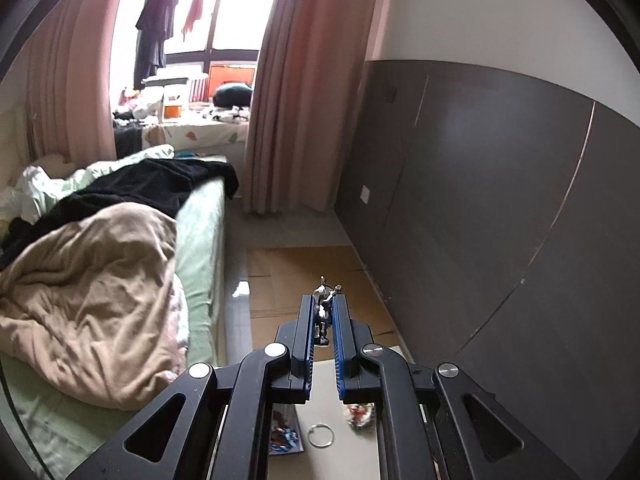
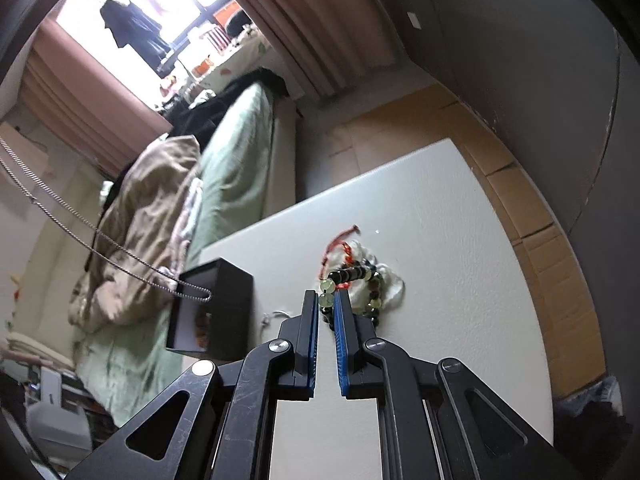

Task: Organize jewelry
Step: 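Lift the silver chain and carry it over the black box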

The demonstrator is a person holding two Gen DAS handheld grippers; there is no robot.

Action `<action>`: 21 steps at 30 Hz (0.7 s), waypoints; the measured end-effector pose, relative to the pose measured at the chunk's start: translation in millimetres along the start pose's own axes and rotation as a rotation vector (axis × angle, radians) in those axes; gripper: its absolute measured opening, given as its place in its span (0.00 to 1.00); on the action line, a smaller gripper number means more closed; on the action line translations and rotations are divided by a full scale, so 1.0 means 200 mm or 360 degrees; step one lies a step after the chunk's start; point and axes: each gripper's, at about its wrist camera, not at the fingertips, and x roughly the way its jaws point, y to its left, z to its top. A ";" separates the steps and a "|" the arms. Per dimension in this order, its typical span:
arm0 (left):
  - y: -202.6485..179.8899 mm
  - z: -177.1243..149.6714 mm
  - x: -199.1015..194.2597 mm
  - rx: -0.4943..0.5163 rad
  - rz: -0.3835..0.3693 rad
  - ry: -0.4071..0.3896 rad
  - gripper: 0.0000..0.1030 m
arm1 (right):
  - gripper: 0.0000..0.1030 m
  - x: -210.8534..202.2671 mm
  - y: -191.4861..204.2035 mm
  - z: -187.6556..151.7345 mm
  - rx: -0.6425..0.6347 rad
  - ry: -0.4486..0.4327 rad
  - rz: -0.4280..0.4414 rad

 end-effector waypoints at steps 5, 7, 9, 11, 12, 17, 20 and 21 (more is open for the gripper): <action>0.05 -0.02 0.02 -0.0003 0.0028 0.0008 0.08 | 0.09 -0.07 0.01 0.00 0.0006 -0.0053 0.0048; 0.07 -0.03 0.04 -0.0010 0.0036 0.0020 0.08 | 0.09 -0.10 0.02 0.01 0.0004 -0.0075 0.0075; 0.10 -0.05 0.06 -0.0024 0.0039 0.0035 0.08 | 0.09 -0.11 0.02 0.01 0.0008 -0.0090 0.0090; 0.13 -0.08 0.08 -0.0042 0.0043 0.0053 0.08 | 0.09 -0.13 0.02 0.01 0.0009 -0.0103 0.0103; 0.14 -0.09 0.09 -0.0047 0.0047 0.0060 0.08 | 0.09 -0.13 0.02 0.01 0.0006 -0.0110 0.0107; 0.18 -0.15 0.15 -0.0065 0.0048 0.0108 0.08 | 0.09 -0.13 0.03 0.01 -0.0001 -0.0114 0.0109; 0.20 -0.18 0.17 -0.0077 0.0041 0.0128 0.08 | 0.09 -0.11 0.04 0.01 -0.0002 -0.0104 0.0098; 0.20 -0.19 0.18 -0.0078 0.0041 0.0133 0.08 | 0.09 -0.10 0.04 0.01 -0.0003 -0.0100 0.0094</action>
